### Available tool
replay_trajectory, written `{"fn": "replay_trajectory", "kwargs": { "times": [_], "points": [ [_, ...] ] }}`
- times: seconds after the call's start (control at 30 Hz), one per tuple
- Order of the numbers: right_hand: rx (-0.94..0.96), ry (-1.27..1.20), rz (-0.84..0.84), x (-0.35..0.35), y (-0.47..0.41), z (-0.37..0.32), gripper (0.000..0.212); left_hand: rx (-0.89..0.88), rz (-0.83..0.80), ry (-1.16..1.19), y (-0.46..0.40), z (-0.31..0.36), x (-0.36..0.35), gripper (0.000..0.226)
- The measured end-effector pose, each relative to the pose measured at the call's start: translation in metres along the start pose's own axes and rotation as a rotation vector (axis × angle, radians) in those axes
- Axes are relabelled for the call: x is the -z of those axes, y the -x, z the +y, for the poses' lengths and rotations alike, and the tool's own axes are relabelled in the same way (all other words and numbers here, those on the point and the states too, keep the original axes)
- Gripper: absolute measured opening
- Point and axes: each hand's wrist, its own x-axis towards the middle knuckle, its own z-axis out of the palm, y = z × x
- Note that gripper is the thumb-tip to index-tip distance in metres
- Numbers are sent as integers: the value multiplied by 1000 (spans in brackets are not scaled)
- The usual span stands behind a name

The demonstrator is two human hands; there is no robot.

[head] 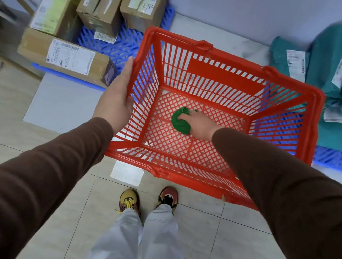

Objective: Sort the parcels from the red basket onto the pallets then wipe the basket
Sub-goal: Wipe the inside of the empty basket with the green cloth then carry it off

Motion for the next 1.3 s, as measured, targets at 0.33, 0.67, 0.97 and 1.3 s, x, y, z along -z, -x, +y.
{"fn": "replay_trajectory", "kwargs": {
  "times": [0.33,0.67,0.97,1.3],
  "points": [
    [-54,235,-297,-24,88,39,56,-5,-9,-17,0,2,0,75],
    [-354,141,266,21,51,60,53,3,-8,-22,-1,-6,-2,77],
    [-325,128,-178,-9,77,38,73,26,-14,-14,0,-4,-2,79],
    [-284,230,-388,4,83,44,58,8,-6,1,0,-1,0,73]
  ]
}}
